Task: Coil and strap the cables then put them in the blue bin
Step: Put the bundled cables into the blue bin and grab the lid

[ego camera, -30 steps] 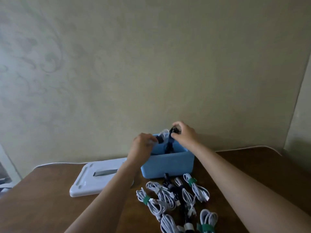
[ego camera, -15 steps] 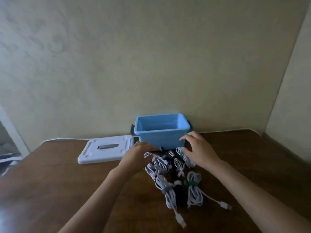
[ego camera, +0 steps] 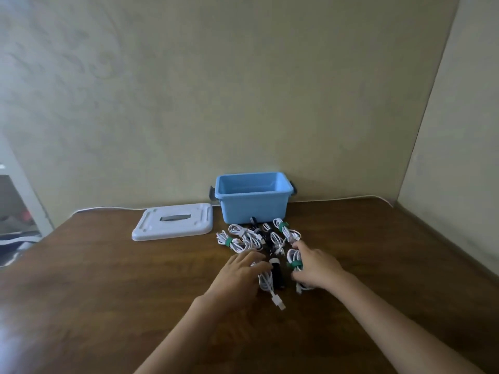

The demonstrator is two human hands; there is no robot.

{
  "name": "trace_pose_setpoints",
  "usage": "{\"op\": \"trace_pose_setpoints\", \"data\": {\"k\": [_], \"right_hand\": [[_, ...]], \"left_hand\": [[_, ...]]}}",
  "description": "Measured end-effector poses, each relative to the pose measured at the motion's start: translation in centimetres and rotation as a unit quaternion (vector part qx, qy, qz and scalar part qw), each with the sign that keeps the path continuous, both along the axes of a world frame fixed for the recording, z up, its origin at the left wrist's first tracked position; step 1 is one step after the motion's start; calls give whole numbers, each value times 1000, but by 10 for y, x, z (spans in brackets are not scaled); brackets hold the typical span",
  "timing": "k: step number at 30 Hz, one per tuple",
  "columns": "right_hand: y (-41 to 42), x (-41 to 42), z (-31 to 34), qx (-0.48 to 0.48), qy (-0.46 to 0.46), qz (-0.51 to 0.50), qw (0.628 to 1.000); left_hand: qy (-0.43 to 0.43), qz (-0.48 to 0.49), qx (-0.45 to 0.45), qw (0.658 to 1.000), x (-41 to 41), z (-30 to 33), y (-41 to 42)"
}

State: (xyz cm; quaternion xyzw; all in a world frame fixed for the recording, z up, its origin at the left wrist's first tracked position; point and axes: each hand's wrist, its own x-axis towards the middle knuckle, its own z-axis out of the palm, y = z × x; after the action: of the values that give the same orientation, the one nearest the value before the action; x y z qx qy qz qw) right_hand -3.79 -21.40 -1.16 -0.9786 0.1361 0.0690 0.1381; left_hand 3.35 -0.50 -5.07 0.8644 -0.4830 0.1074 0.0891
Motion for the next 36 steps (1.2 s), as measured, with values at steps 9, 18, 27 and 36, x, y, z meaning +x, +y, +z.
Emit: {"op": "trace_pose_setpoints", "data": {"k": [9, 18, 27, 36], "right_hand": [[-9, -6, 24, 284, -149, 13, 947], [-13, 75, 95, 320, -323, 31, 890], [-39, 211, 131, 230, -350, 35, 908], [-59, 260, 71, 98, -84, 82, 988]], "left_hand": [[106, 47, -177, 977, 2, 22, 13], [385, 137, -522, 749, 69, 118, 3], [144, 155, -248, 945, 223, 163, -65], [185, 154, 37, 970, 265, 101, -84]]}}
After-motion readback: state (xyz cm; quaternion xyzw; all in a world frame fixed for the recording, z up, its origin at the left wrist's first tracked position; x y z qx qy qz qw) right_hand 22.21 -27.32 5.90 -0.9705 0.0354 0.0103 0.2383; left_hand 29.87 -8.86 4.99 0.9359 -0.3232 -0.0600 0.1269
